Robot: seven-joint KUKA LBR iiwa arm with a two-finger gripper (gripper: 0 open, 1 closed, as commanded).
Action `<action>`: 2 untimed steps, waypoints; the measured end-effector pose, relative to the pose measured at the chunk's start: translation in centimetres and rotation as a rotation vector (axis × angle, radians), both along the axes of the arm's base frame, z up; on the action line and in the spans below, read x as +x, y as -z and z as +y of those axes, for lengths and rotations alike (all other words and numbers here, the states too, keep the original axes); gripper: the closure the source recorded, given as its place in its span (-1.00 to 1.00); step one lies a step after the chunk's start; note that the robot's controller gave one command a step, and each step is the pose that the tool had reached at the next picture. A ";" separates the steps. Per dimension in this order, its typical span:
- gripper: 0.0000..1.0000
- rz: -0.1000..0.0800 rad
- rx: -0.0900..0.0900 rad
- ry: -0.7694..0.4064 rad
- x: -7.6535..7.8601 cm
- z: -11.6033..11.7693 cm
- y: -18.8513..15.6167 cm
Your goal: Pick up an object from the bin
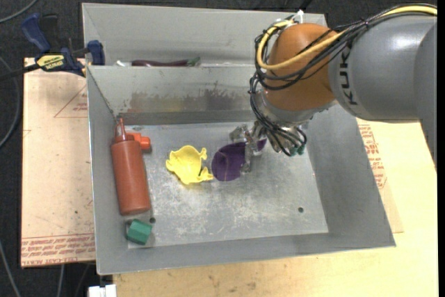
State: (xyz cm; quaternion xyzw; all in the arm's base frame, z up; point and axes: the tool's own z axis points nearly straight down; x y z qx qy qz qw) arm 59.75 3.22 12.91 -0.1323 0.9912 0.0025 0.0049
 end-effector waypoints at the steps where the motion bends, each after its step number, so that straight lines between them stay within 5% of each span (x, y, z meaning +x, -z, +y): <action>1: 1.00 -0.001 0.000 0.001 0.0 0.0 -0.4; 2: 1.00 0.000 0.000 0.001 0.0 0.0 -0.9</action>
Offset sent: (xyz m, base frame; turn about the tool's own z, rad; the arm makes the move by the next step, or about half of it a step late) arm 0.0003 0.0001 0.0245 0.0000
